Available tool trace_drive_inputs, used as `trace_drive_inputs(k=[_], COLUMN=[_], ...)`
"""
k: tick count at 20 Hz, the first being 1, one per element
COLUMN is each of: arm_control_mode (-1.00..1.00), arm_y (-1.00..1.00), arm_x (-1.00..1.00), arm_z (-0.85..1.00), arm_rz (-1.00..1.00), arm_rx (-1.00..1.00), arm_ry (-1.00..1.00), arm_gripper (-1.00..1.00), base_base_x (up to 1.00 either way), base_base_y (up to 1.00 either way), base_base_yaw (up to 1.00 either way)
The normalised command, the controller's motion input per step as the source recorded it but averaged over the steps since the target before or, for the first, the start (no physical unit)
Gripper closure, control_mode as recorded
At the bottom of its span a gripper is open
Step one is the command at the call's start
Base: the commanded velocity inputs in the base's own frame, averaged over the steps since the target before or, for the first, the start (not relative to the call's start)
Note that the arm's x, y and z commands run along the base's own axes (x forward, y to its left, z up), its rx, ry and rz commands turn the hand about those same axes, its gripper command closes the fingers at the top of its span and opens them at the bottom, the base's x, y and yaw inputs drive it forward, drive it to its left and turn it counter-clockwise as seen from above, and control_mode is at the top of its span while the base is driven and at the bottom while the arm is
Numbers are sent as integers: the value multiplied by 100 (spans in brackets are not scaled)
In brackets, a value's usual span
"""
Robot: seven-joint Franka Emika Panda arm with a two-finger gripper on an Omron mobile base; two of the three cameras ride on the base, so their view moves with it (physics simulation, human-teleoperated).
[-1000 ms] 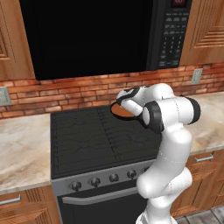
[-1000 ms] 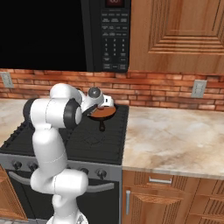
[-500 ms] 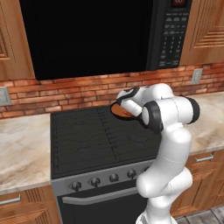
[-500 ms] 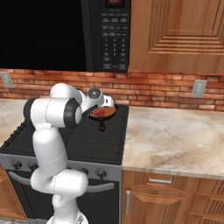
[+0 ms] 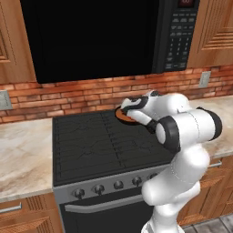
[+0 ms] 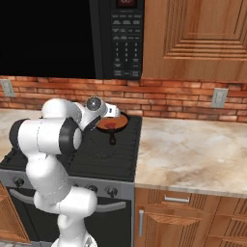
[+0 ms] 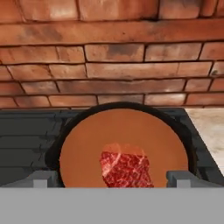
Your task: Retrieve the steak from the fridge and place it on the saucepan with marinade on the stove.
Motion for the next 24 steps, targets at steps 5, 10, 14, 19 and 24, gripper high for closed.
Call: trace_drive_inputs(k=[5,10,14,19,24], arm_control_mode=[-100,-100,-100,-100,-100], arm_y=[56,63,36,0,-29], arm_x=[-100,-100,-100,-100,-100], arm_z=[36,82,100,100,85], arm_rz=[1,0,0,0,1], arm_rx=[0,0,0,1,0], arm_ry=[-12,9,31,43,35], arm_gripper=[-100,-100,-100,-100,-100], base_base_x=[0,0,0,0,0], base_base_y=[0,0,0,0,0], base_base_yaw=[0,0,0,0,0])
